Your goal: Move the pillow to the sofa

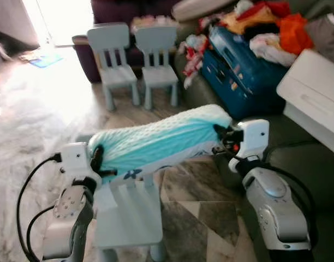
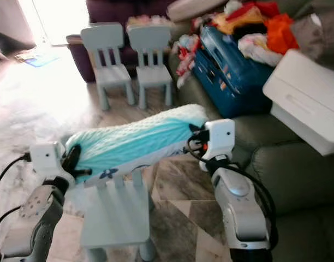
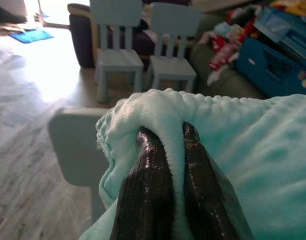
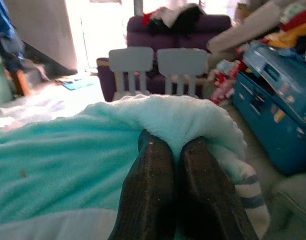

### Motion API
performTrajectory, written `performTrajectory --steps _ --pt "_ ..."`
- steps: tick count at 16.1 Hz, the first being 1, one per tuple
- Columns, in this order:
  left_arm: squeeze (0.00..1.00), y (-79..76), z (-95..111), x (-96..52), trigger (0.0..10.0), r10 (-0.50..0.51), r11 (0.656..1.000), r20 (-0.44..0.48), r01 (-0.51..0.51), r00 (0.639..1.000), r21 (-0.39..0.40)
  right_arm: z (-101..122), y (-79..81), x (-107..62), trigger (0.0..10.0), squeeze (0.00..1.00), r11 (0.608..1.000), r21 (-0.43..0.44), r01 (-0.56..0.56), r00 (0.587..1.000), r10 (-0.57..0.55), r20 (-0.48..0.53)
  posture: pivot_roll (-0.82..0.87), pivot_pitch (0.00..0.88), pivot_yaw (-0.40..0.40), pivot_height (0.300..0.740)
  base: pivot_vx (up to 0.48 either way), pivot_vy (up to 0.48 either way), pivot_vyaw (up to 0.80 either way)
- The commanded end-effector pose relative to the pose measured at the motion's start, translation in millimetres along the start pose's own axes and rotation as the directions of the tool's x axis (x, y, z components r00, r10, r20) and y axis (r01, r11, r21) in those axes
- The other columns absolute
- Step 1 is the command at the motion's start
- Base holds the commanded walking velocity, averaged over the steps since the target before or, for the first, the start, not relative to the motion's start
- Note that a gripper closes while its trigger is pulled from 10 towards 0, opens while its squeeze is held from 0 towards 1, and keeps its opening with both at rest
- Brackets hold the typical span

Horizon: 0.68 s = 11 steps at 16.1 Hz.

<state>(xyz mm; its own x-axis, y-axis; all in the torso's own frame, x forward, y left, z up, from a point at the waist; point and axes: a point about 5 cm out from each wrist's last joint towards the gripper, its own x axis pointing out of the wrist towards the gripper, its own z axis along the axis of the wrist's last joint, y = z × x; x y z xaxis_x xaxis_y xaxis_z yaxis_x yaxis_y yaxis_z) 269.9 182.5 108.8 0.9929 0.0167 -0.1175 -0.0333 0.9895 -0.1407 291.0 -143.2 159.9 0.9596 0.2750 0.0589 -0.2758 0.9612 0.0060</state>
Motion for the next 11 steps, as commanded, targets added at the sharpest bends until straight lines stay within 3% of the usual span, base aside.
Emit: performTrajectory --steps 1,2,4,5,7,11 --pt "0.0 2.4 6.0 -2.0 10.0 0.007 1.0 0.018 -0.007 1.0 0.009 6.7 -0.6 1.4 10.0 0.0 1.0 -0.005 0.007 1.0 -0.007 0.023 -0.09 0.035 0.01 0.74 0.0 0.0 0.0" --pt "0.0 -1.2 7.8 -2.9 10.0 -0.025 0.999 0.018 0.024 1.0 0.025 7.5 1.2 1.9 10.0 0.0 1.0 -0.003 0.003 1.0 -0.003 0.026 -0.08 0.046 0.009 0.74 0.0 0.0 -0.8" --pt "0.0 -6.0 10.8 -5.7 10.0 -0.05 0.997 0.035 0.048 0.998 0.064 3.8 3.7 0.5 10.0 0.0 1.0 0.003 -0.008 1.0 0.008 0.01 -0.07 0.061 0.001 0.74 0.0 0.0 0.0" --pt "0.0 -5.8 9.8 -6.2 10.0 -0.047 0.997 0.032 0.046 0.998 0.057 3.9 4.3 0.7 10.0 0.0 1.0 0.002 -0.013 1.0 0.013 0.009 -0.07 0.063 -0.001 0.74 0.0 0.0 0.0" --pt "0.0 -4.8 9.0 -7.0 10.0 -0.044 0.998 0.026 0.042 0.999 0.045 6.5 3.6 3.5 10.0 0.0 1.0 0.0 -0.015 1.0 0.015 0.015 -0.06 0.068 0.001 0.74 0.0 0.0 -0.8" --pt "0.0 -6.7 7.3 -9.1 10.0 -0.057 0.998 0.013 0.057 0.998 0.038 6.1 0.8 1.0 10.0 0.0 1.0 -0.003 -0.005 1.0 0.005 0.012 -0.09 0.076 0.001 0.74 0.0 0.0 0.0"
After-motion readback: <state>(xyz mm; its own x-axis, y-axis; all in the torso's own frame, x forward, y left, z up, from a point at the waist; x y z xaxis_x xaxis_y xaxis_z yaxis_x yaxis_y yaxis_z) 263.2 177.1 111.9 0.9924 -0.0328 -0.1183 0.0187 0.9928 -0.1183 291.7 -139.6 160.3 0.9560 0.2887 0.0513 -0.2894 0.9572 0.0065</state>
